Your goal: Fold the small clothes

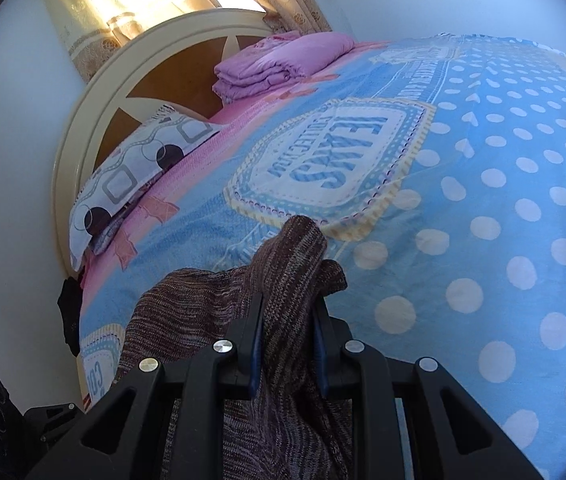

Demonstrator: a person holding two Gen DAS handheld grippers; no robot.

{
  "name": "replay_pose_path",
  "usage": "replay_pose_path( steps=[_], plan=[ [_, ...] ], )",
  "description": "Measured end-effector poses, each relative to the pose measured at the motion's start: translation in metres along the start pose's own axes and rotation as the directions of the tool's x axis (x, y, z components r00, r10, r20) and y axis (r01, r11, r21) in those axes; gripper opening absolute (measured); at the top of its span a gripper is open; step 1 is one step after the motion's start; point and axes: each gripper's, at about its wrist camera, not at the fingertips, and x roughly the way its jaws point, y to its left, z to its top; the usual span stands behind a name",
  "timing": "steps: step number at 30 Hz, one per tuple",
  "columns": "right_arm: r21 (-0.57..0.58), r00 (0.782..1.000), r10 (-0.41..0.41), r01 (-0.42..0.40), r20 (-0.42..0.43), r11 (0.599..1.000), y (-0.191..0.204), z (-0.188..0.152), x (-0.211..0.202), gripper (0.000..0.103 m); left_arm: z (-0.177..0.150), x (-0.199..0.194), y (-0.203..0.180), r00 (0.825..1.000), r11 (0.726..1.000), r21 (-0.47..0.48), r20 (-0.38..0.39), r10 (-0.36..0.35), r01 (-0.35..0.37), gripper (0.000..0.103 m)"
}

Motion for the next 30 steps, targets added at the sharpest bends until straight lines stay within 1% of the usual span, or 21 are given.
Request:
replay_pose_path(
  steps=[11,14,16,17,19,23,27,30],
  plan=[
    [0.003,0.999,-0.021,0.021,-0.034,1.0,-0.002,0.004,0.019,0.021,-0.011,0.013,0.008,1.0,1.0,-0.031,-0.03,-0.003,0.002,0.025],
    [0.009,0.999,-0.027,0.027,-0.045,1.0,-0.005,0.005,0.023,0.021,-0.014,0.017,0.008,0.999,0.999,-0.039,-0.036,-0.001,-0.001,0.027],
    [0.026,0.998,-0.037,0.039,-0.05,0.999,-0.01,0.002,0.026,0.021,-0.015,0.018,0.009,0.999,0.999,-0.047,-0.032,-0.002,0.0,0.029],
    [0.03,0.997,-0.054,0.056,-0.06,0.998,-0.013,0.0,0.028,0.021,-0.016,0.018,0.01,1.0,0.999,-0.04,-0.023,-0.019,0.018,0.03],
    [0.031,0.991,-0.102,0.105,-0.087,0.994,-0.02,-0.006,0.035,0.021,-0.017,0.018,0.01,1.0,0.999,-0.041,-0.019,-0.011,0.01,0.034],
    [0.075,0.992,-0.085,0.092,-0.092,0.993,-0.031,-0.012,0.036,0.023,-0.018,0.02,0.009,1.0,0.999,-0.043,-0.013,0.0,-0.001,0.039],
    [0.071,0.991,-0.096,0.103,-0.096,0.992,-0.029,-0.013,0.033,0.025,-0.021,0.019,0.008,0.999,0.999,-0.034,-0.001,0.032,-0.032,0.048],
    [0.055,0.988,-0.115,0.121,-0.104,0.991,-0.025,-0.017,0.03,0.028,-0.022,0.018,0.008,0.999,0.999,-0.031,0.003,0.043,-0.043,0.051]
  ],
)
